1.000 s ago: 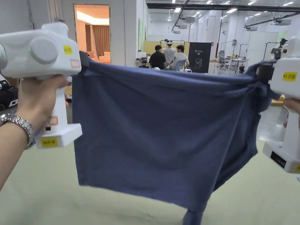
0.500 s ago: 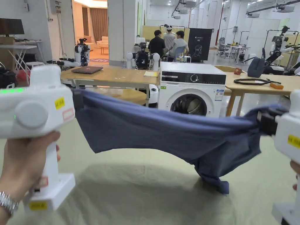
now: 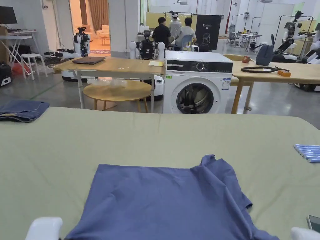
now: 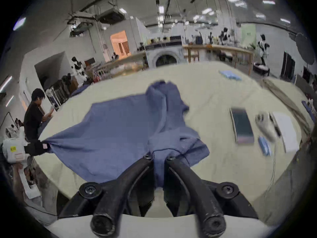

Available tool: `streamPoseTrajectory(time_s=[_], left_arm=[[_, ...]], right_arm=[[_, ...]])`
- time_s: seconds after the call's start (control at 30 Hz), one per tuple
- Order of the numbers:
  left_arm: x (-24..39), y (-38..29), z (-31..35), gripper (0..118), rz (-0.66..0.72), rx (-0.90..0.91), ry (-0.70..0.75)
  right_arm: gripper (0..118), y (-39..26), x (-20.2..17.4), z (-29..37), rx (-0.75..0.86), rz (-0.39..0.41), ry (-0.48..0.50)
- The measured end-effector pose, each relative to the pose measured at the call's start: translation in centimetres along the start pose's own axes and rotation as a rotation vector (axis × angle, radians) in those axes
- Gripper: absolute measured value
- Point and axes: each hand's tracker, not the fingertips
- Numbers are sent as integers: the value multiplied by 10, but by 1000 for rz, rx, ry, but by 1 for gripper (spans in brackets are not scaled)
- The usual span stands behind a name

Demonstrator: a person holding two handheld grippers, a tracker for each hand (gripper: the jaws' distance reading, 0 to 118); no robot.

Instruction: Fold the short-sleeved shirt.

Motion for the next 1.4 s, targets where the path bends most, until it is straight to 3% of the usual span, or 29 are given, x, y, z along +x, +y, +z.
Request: streamPoseTrajectory(time_s=[0.17, 0.3, 0.33, 0.37, 0.4, 0.43, 0.5, 0.53, 0.57, 0.63, 0.87, 0.93, 0.97, 1.0, 1.03, 1.1, 1.2, 1.4], left_arm=[[-5, -42, -23, 0, -18, -141, 57], [-10, -54, -27, 0, -14, -170, 56], [-10, -56, -24, 0, -26, -166, 51], [-11, -56, -22, 11, -32, -157, 47], [-11, -55, -20, 33, -34, -145, 53], [-12, -51, -16, 41, -33, -126, 75], [-18, -38, 3, 58, -1, -45, 71], [-22, -25, 18, 81, 52, 29, 37], [-23, -10, 34, 85, 89, 108, 1], [-21, 19, 64, 85, 117, 263, 0], [33, 81, 147, 90, -49, 813, 115], [40, 89, 153, 85, -34, 882, 36], [44, 95, 154, 68, -17, 871, -2], [46, 99, 150, 35, -9, 871, -27], [50, 104, 145, 0, -2, 871, -18], [59, 108, 138, 0, -5, 866, 8], [63, 111, 127, 0, -22, 833, -21], [61, 122, 100, 0, -42, 769, -31]], right_arm=[[5, -40, 13, -23, -186, -2, -34], [6, -47, 21, -37, -225, 7, -68], [11, -46, 23, -37, -222, 5, -68], [23, -44, 24, -36, -225, 6, -63], [45, -42, 25, -35, -224, 8, -60], [54, -41, 25, -29, -211, 26, -62], [75, -29, 24, -14, -114, 64, -94], [106, -19, 24, -2, -50, 58, -87], [113, -7, 23, 14, 50, 46, -67], [112, 21, 18, 41, 219, 34, -50], [112, 87, -30, 116, 808, 114, -42], [109, 98, -42, 122, 850, 122, -19], [97, 105, -47, 117, 834, 128, 9], [66, 108, -52, 117, 844, 131, 18], [0, 111, -56, 115, 842, 130, 23], [0, 111, -66, 101, 867, 124, -25], [0, 113, -69, 90, 829, 126, 28], [0, 119, -64, 70, 784, 120, 28]])
